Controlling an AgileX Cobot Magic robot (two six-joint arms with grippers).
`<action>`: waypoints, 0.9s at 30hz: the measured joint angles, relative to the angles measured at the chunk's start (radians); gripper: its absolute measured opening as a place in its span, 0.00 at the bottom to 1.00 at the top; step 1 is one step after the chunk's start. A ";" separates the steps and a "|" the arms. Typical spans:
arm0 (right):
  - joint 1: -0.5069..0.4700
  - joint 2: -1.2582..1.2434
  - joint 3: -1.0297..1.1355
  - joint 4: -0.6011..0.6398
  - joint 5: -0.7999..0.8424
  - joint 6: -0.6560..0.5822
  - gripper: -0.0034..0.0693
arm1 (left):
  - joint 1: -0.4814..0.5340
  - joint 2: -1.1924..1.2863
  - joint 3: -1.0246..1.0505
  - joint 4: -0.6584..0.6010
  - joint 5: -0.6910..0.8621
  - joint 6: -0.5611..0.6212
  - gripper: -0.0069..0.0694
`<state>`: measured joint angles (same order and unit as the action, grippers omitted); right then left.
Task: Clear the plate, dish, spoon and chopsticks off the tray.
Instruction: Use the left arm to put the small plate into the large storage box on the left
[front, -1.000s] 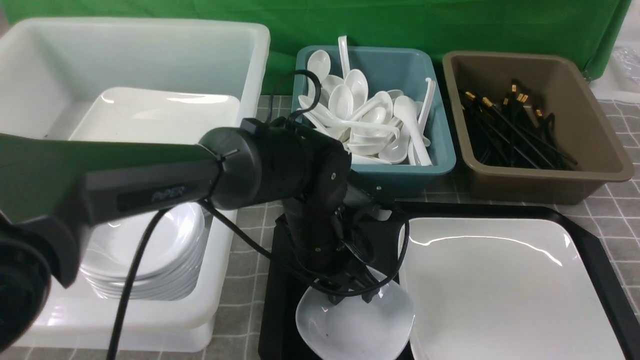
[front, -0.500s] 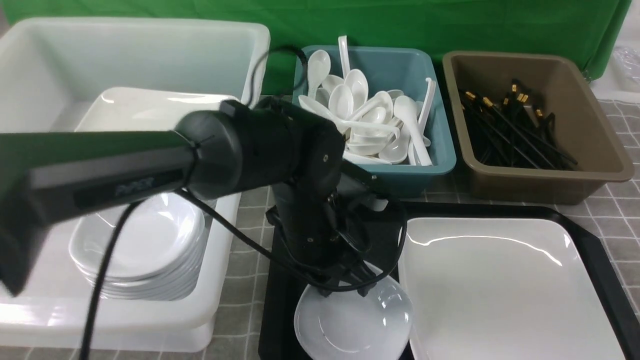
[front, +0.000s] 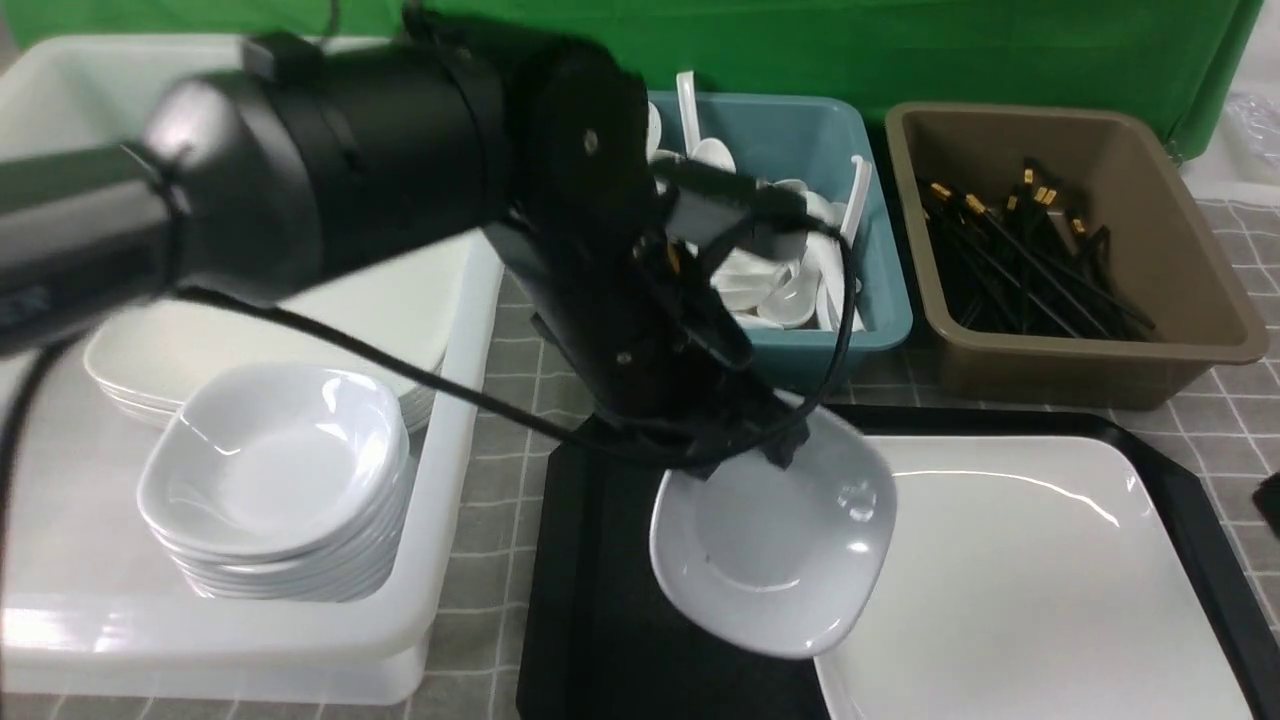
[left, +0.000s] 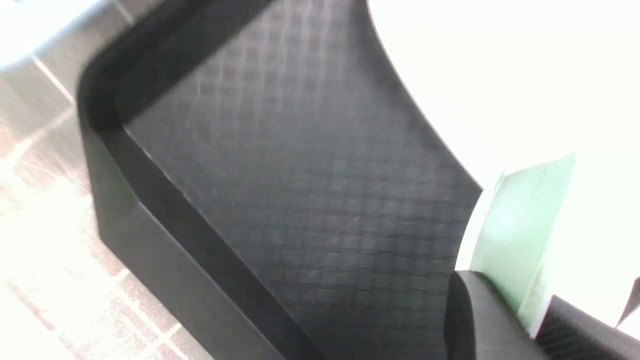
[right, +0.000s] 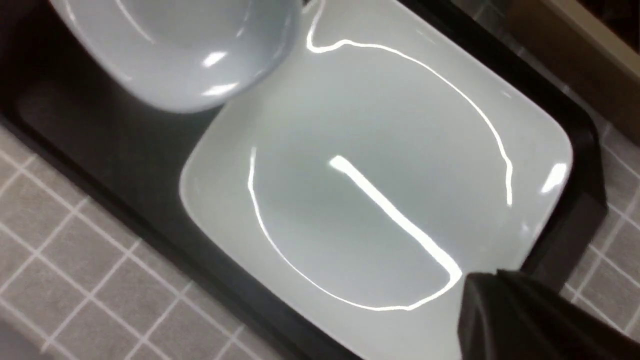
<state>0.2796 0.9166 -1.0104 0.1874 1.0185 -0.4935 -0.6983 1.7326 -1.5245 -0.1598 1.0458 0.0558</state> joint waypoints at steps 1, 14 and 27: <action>0.000 0.000 -0.002 0.022 0.001 -0.016 0.08 | 0.002 -0.008 -0.007 -0.002 0.007 0.000 0.13; 0.100 0.167 -0.262 0.630 0.031 -0.335 0.08 | 0.555 -0.407 0.039 -0.211 0.163 0.180 0.13; 0.436 0.391 -0.391 0.525 -0.118 -0.265 0.08 | 0.956 -0.438 0.398 -0.308 0.038 0.414 0.13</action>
<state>0.7160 1.3077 -1.4018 0.7120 0.9005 -0.7582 0.2576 1.2947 -1.1263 -0.4677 1.0834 0.4698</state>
